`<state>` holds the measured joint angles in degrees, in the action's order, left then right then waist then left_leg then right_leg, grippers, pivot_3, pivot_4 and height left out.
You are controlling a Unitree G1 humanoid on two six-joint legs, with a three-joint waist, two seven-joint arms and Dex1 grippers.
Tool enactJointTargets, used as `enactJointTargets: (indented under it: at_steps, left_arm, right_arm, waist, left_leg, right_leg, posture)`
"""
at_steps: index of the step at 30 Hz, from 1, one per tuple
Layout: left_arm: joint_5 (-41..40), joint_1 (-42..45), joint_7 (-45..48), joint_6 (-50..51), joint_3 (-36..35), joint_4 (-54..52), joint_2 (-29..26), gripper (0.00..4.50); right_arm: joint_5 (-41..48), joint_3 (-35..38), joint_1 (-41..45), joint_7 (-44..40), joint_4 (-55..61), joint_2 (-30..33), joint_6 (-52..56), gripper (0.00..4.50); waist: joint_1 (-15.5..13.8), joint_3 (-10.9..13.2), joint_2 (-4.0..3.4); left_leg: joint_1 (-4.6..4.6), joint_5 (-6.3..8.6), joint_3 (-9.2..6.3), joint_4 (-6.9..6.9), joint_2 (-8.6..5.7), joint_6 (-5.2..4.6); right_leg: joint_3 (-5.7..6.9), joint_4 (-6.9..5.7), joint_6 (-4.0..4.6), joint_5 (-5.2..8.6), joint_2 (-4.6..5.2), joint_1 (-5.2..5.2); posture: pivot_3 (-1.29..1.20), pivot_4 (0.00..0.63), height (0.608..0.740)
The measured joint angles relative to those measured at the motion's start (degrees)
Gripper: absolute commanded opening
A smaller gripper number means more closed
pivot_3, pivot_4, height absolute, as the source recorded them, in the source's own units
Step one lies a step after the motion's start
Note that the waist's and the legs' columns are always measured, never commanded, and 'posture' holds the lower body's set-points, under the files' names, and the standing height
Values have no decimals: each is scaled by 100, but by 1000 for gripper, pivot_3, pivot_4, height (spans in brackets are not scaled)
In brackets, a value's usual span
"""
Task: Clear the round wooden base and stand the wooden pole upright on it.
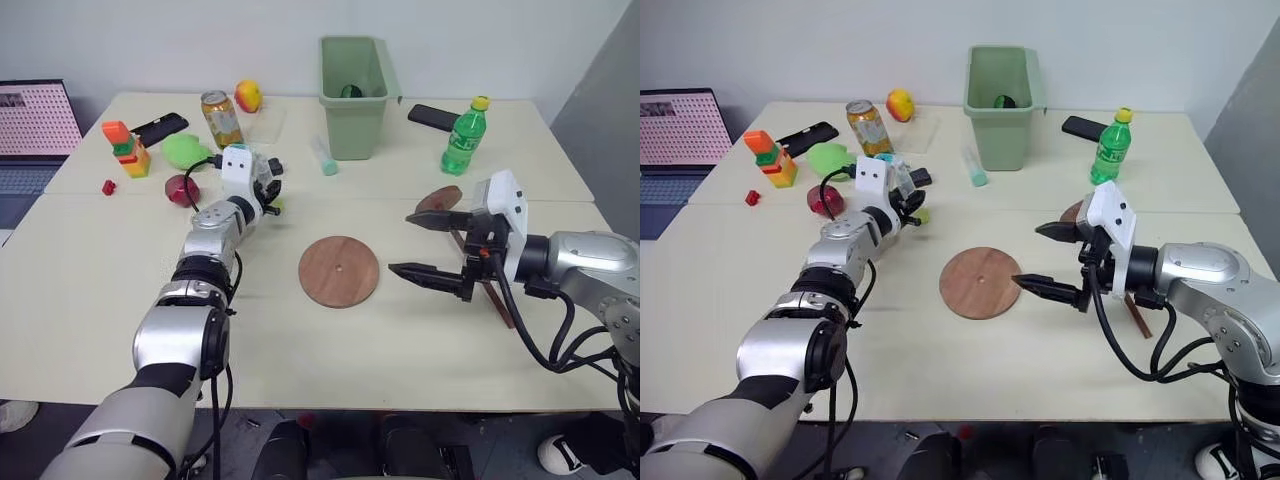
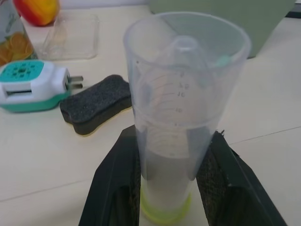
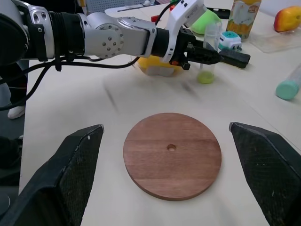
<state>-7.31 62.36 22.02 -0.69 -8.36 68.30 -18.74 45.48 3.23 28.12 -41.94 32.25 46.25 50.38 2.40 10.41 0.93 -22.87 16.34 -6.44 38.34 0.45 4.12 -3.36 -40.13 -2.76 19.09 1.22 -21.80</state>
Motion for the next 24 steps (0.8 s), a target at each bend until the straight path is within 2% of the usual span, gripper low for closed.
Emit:
enactJointTargets:
  at_steps: [6, 11, 16, 24]
  left_arm:
    - [91, -7, 1, 28, 4, 403, 70, 3377]
    - [145, -9, 175, 46, 14, 361, -137, 4477]
    - [287, -364, 348, 239, 154, -174, -338, 4477]
    - [238, -1527, 315, 1551, 235, -2557, -396, 4477]
  right_arm:
    - [82, 18, 38, 179, 9, -26, 70, 4500]
    - [122, 18, 43, 305, 18, -79, 126, 4500]
    - [187, 20, 63, 354, 27, -132, 144, 4500]
    - [305, 58, 66, 424, 125, -128, 178, 4500]
  waist:
    - [13, 0, 1]
    - [64, 0, 0]
    - [93, 0, 0]
    - [92, 0, 0]
  left_leg:
    - [-2, 0, 0, 18, -1, 0]
    - [-2, 0, 0, 19, 0, 0]
    - [-1, 0, 1, 23, 1, 0]
    - [-7, 0, 7, 39, 5, -1]
  right_leg:
    - [-2, -17, 0, 0, -1, -2]
    - [-3, -22, 0, 0, -1, -3]
    - [-7, -30, 0, 0, -2, -7]
    - [-21, -62, 0, 1, -3, -25]
  posture:
    - [0, 150, 740]
    - [0, 150, 740]
    - [0, 150, 740]
    - [0, 150, 740]
